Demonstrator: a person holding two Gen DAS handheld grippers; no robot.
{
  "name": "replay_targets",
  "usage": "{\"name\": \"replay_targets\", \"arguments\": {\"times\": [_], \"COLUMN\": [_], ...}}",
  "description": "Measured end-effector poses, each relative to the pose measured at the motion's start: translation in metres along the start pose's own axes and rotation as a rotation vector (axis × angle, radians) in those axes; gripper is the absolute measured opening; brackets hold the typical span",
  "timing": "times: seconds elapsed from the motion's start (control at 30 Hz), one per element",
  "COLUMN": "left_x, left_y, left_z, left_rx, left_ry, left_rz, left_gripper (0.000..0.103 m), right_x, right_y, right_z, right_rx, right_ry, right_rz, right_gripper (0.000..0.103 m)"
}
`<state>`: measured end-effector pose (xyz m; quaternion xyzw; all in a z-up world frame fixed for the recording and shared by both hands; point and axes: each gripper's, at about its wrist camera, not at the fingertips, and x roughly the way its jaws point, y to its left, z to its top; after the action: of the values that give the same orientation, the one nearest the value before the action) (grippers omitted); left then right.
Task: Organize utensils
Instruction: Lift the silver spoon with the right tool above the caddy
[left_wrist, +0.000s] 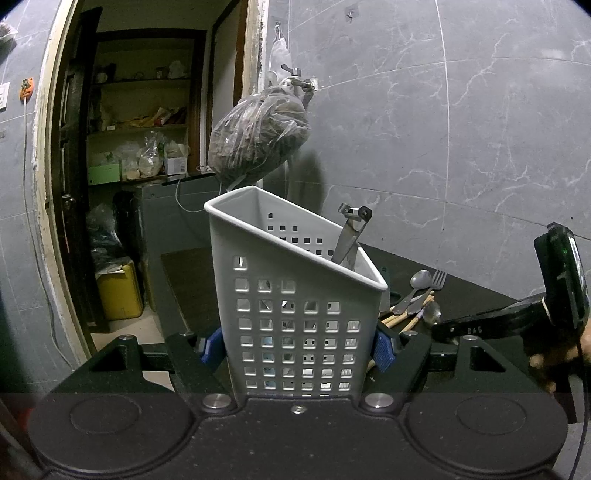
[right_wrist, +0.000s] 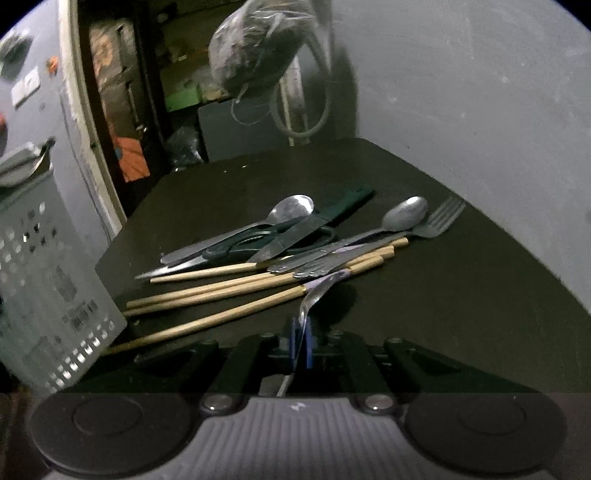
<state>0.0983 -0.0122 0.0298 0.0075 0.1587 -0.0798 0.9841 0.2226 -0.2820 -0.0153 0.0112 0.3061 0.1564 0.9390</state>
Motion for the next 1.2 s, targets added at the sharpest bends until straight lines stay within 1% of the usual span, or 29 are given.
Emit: {"name": "replay_targets", "arguments": {"times": [0.07, 0.17, 0.2, 0.3, 0.33, 0.4, 0.47, 0.6, 0.7, 0.83, 0.93, 1.03, 1.2], "left_x": [0.0, 0.0, 0.0, 0.0, 0.0, 0.0, 0.0, 0.0, 0.0, 0.0, 0.0, 0.0, 0.0], "left_y": [0.0, 0.0, 0.0, 0.0, 0.0, 0.0, 0.0, 0.0, 0.0, 0.0, 0.0, 0.001, 0.003], "left_z": [0.0, 0.0, 0.0, 0.0, 0.0, 0.0, 0.0, 0.0, 0.0, -0.001, -0.001, -0.001, 0.0], "left_rx": [-0.001, -0.001, -0.001, 0.001, 0.001, 0.0, 0.0, 0.0, 0.003, 0.003, 0.007, 0.012, 0.017], "left_ry": [0.0, 0.0, 0.0, 0.0, 0.0, 0.0, 0.0, 0.0, 0.001, 0.002, 0.002, 0.004, 0.003], "left_rz": [0.0, 0.0, 0.0, 0.001, 0.001, 0.001, 0.001, 0.001, 0.002, 0.0, -0.003, -0.009, -0.017], "left_gripper": [0.076, 0.076, 0.076, 0.076, 0.076, 0.076, 0.076, 0.076, 0.076, 0.076, 0.076, 0.076, 0.076], "right_x": [0.0, -0.003, -0.004, -0.015, -0.02, -0.034, -0.05, -0.075, -0.084, -0.079, -0.066, -0.048, -0.018], "right_y": [0.004, 0.0, -0.003, -0.016, -0.019, -0.025, -0.025, -0.009, 0.004, 0.023, 0.04, 0.054, 0.065], "right_z": [-0.002, -0.003, -0.003, -0.001, -0.001, 0.003, 0.01, 0.034, 0.056, 0.085, 0.099, 0.104, 0.102], "right_rx": [-0.02, 0.017, 0.041, 0.146, 0.18, 0.252, 0.281, 0.24, 0.201, 0.18, 0.148, 0.137, 0.099], "right_ry": [-0.007, -0.017, -0.024, -0.073, -0.103, -0.189, -0.281, -0.447, -0.52, -0.558, -0.569, -0.557, -0.533], "right_rz": [-0.002, 0.011, 0.022, 0.104, 0.13, 0.209, 0.277, 0.405, 0.505, 0.631, 0.697, 0.783, 0.84], "right_gripper": [0.002, 0.002, 0.002, 0.002, 0.002, 0.002, 0.002, 0.002, 0.002, 0.002, 0.003, 0.003, 0.003]}}
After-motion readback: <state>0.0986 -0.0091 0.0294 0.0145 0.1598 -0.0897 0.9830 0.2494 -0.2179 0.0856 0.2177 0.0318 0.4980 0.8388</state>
